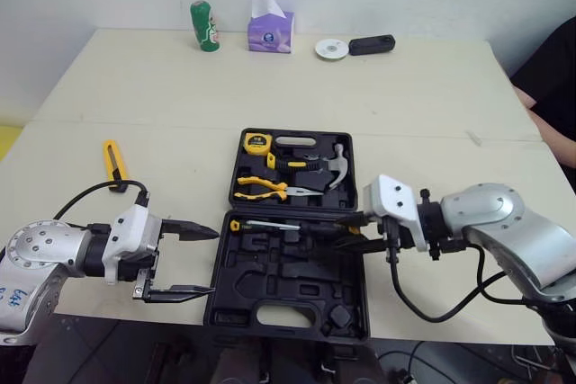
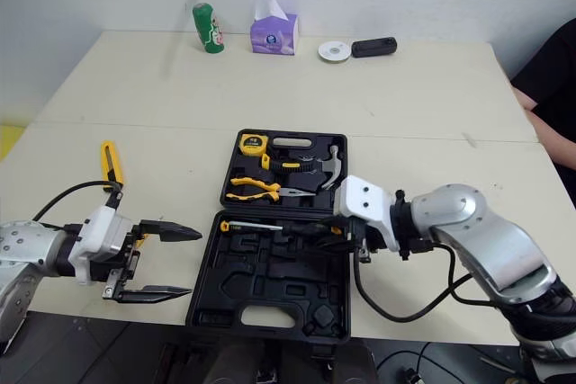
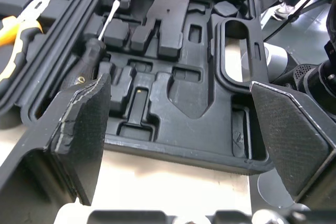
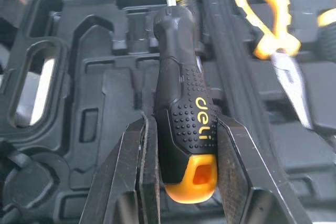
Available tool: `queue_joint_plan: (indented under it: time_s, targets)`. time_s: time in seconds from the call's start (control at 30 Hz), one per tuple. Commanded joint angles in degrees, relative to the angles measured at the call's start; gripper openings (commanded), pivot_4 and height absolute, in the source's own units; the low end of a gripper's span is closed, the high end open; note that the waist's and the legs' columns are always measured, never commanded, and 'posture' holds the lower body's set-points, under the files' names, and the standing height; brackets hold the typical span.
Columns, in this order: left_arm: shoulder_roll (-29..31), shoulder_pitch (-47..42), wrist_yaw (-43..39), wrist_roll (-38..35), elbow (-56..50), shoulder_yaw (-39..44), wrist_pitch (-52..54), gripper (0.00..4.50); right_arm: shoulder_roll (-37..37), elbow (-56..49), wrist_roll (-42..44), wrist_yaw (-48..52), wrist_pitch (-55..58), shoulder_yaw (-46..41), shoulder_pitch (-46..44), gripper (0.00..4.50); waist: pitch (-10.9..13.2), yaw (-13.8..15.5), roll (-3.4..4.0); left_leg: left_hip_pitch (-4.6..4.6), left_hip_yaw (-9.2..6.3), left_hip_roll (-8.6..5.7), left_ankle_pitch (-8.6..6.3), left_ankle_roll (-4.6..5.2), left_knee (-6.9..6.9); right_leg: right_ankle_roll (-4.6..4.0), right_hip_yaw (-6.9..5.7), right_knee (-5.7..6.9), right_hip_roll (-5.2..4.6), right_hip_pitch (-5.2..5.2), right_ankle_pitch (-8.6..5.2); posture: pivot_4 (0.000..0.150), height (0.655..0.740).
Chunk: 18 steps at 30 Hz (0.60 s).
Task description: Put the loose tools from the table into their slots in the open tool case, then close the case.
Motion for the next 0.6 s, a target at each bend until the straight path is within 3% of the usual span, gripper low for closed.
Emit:
queue_joint_plan:
  time_s: [0.03,0.6]
  targets:
    - [-0.04,1.69,1.41,0.16,-1.41,2.85,-0.67,4.5,-0.71,-3.99,-1.5,-0.84,2.74,2.92,-1.18,1.01,0.0,-0.05,0.0,0.0,0.0,0.0,-0.02,0.02,0.0,0.0,0.0,0.0,0.0,0.0,0.0,0.15,0.74]
    - [-0.01,4.08,2.86,0.05,-2.87,2.71,0.16,4.5,-0.19,0.14,-12.68,-1.99,3.94,11.53,-7.83,1.01,0.01,-0.15,-0.02,-0.02,0.02,0.0,-0.06,0.0,0.02,0.0,-0.02,0.01,0.01,-0.03,0.0,0.15,0.74]
